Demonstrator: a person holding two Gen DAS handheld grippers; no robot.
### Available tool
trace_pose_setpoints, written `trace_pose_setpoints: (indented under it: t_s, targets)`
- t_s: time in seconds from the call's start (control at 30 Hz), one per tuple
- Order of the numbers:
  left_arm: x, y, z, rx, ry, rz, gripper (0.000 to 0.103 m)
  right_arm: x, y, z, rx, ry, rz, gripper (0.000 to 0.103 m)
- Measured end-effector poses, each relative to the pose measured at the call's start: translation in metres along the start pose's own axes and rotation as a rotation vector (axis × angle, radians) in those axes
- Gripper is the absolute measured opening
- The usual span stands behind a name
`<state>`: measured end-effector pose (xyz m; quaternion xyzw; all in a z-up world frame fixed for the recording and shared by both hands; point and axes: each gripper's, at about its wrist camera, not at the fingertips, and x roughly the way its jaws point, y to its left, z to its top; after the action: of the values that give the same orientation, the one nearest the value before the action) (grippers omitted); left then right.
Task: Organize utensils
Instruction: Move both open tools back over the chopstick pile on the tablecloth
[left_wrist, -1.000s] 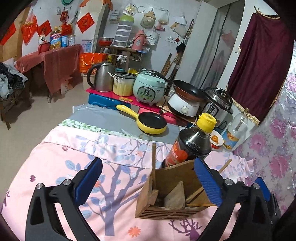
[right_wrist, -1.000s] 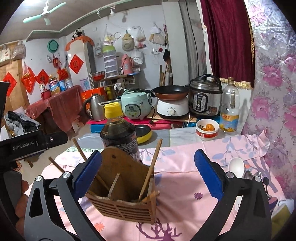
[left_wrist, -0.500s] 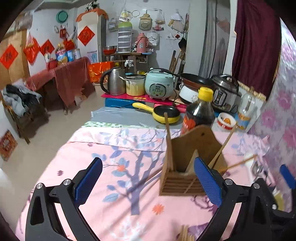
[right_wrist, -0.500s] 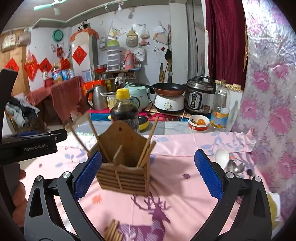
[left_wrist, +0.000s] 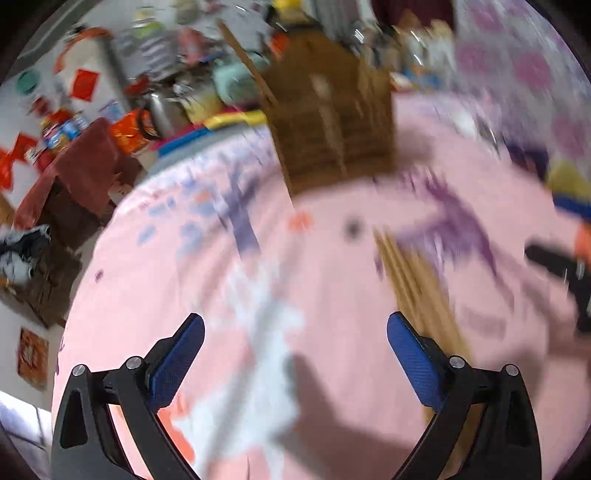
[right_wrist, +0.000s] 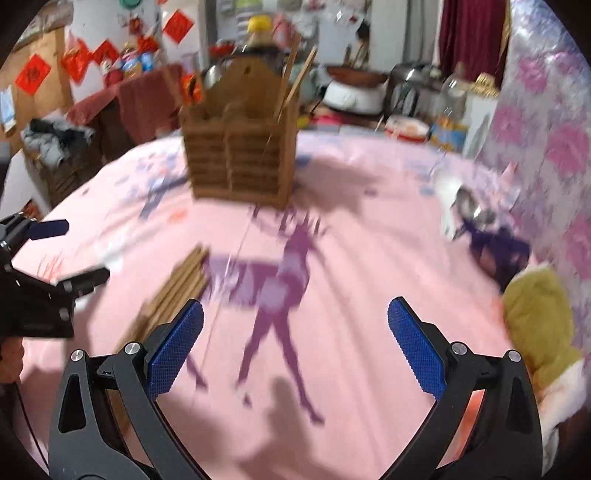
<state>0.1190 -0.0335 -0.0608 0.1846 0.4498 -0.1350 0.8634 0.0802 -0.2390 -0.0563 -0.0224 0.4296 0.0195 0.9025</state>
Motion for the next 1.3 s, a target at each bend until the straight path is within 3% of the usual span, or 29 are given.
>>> trace_pose_setpoints:
  t_s: [0.2, 0.37, 0.47, 0.57, 0.67, 0.73, 0.87, 1.0, 1.1, 1.3]
  targets:
    - [-0.018, -0.006, -0.05, 0.114, 0.001, -0.156, 0.097, -0.023, 0.013, -0.038, -0.121, 0.041, 0.278, 0.097]
    - [-0.031, -0.02, -0.071, 0.206, 0.008, -0.286, 0.097, -0.044, 0.056, -0.071, -0.363, 0.059, 0.389, 0.097]
    - [-0.034, -0.036, -0.077, 0.272, 0.017, -0.319, 0.097, -0.047, 0.087, -0.087, -0.504, 0.081, 0.386, 0.097]
    - [-0.031, -0.046, -0.08, 0.322, 0.032, -0.308, 0.097, -0.041, 0.1, -0.092, -0.561, 0.097, 0.374, 0.096]
    - [-0.025, -0.044, -0.074, 0.306, 0.036, -0.305, 0.097, -0.028, 0.095, -0.08, -0.525, 0.097, 0.34, 0.087]
    - [-0.017, -0.042, -0.065, 0.283, 0.045, -0.3, 0.098, -0.018, 0.089, -0.073, -0.496, 0.111, 0.362, 0.072]
    - [0.008, -0.032, -0.038, 0.194, 0.072, -0.283, 0.097, 0.007, 0.077, -0.05, -0.439, 0.115, 0.304, 0.065]
    - [0.035, -0.017, -0.01, 0.078, 0.093, -0.257, 0.094, 0.031, 0.061, -0.029, -0.345, 0.129, 0.235, 0.051]
    - [0.037, -0.009, -0.006, 0.036, 0.093, -0.25, 0.09, 0.034, 0.057, -0.028, -0.315, 0.134, 0.25, 0.049]
    - [0.016, -0.002, -0.024, 0.048, 0.07, -0.276, 0.09, 0.028, 0.046, -0.03, -0.269, 0.12, 0.264, 0.05]
